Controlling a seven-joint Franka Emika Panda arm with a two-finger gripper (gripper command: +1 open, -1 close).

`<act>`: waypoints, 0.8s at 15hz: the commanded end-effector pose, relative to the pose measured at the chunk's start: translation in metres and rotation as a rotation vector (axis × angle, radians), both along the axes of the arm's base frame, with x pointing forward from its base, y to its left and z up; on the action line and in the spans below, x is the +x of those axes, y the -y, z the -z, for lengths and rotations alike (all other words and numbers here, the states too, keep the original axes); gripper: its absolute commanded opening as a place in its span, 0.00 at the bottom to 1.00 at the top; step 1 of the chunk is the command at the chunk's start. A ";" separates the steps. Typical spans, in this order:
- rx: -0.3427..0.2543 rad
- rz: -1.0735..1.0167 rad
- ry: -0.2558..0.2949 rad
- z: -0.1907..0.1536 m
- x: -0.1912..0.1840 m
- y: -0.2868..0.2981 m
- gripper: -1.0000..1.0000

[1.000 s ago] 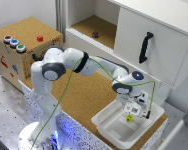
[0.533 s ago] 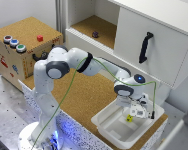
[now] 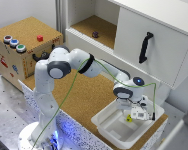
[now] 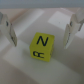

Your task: Go towards the yellow block and pick it up

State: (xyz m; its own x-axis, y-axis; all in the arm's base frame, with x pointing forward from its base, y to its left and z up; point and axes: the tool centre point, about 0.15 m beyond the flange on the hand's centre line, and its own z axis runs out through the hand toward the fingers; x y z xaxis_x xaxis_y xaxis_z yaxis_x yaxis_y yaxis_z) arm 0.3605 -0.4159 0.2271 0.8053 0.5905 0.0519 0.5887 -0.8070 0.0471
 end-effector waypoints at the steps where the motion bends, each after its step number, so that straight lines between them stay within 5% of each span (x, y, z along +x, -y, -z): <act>1: -0.051 0.004 -0.016 0.021 0.007 0.004 0.00; 8: -0.035 0.054 -0.014 0.014 0.000 0.004 0.00; 12: -0.014 0.177 0.049 -0.027 0.009 0.011 0.00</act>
